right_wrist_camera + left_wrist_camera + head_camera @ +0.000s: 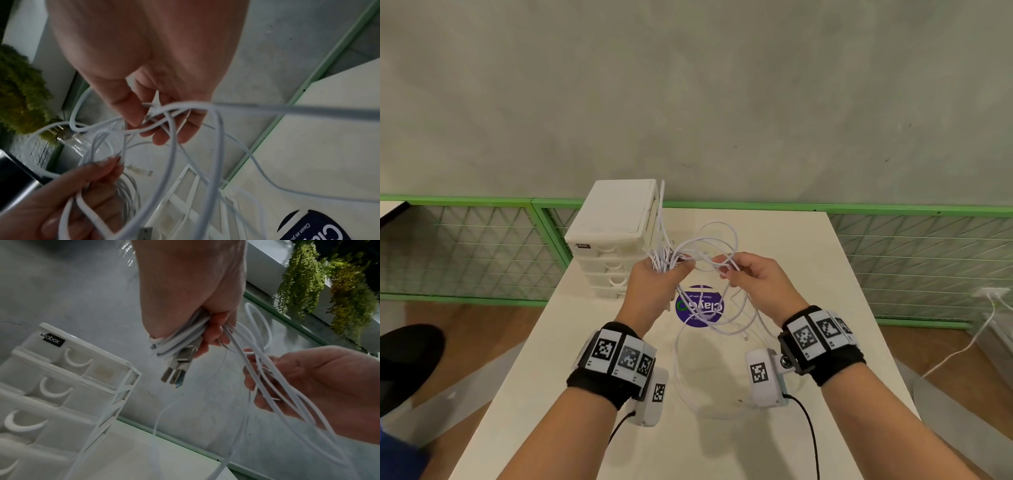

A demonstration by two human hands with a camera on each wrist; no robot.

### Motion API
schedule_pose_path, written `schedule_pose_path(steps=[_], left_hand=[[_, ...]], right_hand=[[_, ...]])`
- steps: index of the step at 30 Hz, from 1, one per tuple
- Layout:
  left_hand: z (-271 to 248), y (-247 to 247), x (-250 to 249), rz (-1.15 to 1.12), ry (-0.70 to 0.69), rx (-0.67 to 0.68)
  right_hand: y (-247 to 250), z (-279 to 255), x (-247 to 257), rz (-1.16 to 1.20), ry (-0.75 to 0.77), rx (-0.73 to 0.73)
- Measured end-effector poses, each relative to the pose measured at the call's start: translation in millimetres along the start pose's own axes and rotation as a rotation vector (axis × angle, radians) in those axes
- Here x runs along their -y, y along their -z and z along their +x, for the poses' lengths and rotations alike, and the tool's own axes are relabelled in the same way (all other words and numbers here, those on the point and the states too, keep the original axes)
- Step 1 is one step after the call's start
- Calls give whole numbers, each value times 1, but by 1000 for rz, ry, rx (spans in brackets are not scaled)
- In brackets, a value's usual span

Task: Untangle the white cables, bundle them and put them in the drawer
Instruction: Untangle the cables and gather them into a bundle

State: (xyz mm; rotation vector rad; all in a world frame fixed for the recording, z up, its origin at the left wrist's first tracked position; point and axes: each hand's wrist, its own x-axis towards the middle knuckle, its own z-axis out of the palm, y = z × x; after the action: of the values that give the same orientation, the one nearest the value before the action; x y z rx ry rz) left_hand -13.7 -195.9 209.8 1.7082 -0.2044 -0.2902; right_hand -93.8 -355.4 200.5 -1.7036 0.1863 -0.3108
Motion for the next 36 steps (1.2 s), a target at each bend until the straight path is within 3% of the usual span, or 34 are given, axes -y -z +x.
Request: schedule_pose_path(steps=[5,8,11,18,27,29,32,36], left_hand=[[1,6,-2,47,-27,40],[2,6,-2,51,-30,56],[0,2,-3,25,-26,60],[-2,1,-1,22,-94,45],[-4,-2,-1,-39,-116,-2],[-7,-3,-3,-26,-121,25],[-8,-3,-3,-2,-130,3],[-3,-2,-1,45,-167,-81]], right_hand=[[10,1,11,251,-194,59],[12,2,10,138,-189,59],[8,0,12,19,-135,163],[12,3,5,11,-102,91],[17,5,14,191,-217,-33],[15,7,10,91,-263,-23],[14,10,4,-254,-183,49],[12,10,7,-226,-137,166]])
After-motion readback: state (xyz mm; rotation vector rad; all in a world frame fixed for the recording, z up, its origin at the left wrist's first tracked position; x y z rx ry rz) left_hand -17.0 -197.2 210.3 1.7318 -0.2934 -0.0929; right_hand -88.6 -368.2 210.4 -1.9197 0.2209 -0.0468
